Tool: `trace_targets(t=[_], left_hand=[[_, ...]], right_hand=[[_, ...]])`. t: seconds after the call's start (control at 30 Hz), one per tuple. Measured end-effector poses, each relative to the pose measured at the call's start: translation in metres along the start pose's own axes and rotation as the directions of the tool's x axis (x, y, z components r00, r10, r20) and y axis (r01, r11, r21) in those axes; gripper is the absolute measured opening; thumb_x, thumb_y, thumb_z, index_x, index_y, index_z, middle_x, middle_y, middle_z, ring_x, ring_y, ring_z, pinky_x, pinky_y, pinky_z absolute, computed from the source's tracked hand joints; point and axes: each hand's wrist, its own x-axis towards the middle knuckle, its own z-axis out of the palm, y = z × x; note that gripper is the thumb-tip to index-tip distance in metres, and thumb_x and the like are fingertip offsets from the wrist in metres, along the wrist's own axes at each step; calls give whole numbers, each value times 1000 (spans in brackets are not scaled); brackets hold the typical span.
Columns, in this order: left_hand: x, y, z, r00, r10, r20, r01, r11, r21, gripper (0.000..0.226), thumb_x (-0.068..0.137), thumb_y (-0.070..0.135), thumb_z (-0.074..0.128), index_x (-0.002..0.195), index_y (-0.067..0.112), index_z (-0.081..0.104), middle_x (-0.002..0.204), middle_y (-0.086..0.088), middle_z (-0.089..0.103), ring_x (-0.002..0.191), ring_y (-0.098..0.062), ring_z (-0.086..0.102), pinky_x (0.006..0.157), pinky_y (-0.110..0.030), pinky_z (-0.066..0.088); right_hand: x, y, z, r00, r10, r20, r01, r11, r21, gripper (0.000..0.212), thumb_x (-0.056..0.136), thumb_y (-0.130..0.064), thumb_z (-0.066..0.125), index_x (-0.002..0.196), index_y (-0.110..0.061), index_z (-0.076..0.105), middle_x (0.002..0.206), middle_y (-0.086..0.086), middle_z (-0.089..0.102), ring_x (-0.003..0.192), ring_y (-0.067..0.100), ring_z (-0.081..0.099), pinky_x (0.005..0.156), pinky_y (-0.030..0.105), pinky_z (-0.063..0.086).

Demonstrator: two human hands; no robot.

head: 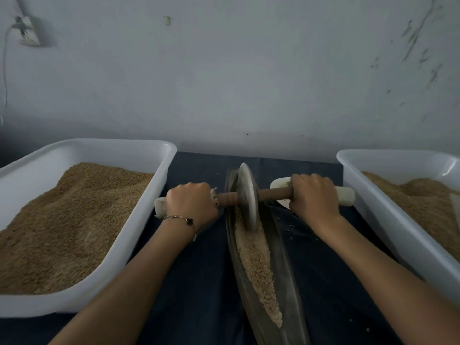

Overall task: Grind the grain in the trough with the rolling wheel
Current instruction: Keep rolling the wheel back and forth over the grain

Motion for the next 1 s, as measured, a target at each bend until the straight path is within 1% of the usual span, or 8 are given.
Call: trace_targets(t=[0.13,0.27,0.37,0.43,0.5,0.63,0.77,1.0], left_hand=[[-24,7,-15,995,92,-41,-88,992,90,31,86,43,54,69,24,37,60,9,39,55,-10,41,57,-27,34],[-69,11,-37,977,196,-78,-184,973,143,36,85,42,53,68,25,27,59,11,33,53,-8,34,59,-27,30],[-99,15,-59,934,338,-118,-322,936,139,47,56,32,80,61,23,34,49,8,42,43,-14,42,50,-25,28],[-107,17,-71,925,363,-114,-355,931,84,48,43,26,84,58,23,39,47,5,48,40,-15,46,48,-23,27],[-107,19,-70,938,342,-54,-336,936,105,37,65,32,73,71,24,37,64,7,56,57,-14,52,58,-25,29],[-99,22,-52,944,330,11,-329,939,101,19,84,36,46,80,27,30,77,11,47,70,-12,45,63,-26,27],[-71,19,-33,964,260,49,-263,961,90,30,83,42,47,68,29,25,62,11,36,56,-8,36,53,-26,26],[1,4,-5,984,176,37,-178,983,46,25,85,41,46,66,27,40,59,10,49,50,-5,43,47,-23,28]], right_hand=[[-35,4,-12,999,8,46,-12,996,86,11,79,-19,67,77,-19,56,74,1,63,69,24,56,62,37,41],[-79,14,-33,979,-14,201,1,998,61,13,81,-21,63,82,-27,51,71,-9,54,69,16,53,61,32,37],[-107,26,-53,942,-18,335,6,999,38,17,83,-32,60,81,-38,44,68,-14,43,64,2,44,55,20,28],[-116,31,-66,907,-44,419,39,999,20,23,84,-36,57,77,-40,36,70,-16,41,62,-3,39,52,17,26],[-117,30,-75,885,-91,457,83,996,38,24,84,-37,55,76,-40,33,71,-17,41,63,-4,39,51,17,26],[-102,16,-68,877,-201,437,173,979,104,23,83,-34,55,82,-38,33,69,-17,36,63,3,40,53,18,26],[-66,6,-46,920,-209,333,181,977,114,18,81,-36,58,86,-34,41,76,-13,53,74,10,56,59,25,37],[1,-4,-8,963,-234,138,229,972,49,16,81,-33,57,82,-26,43,80,-5,62,69,19,55,54,29,30]])
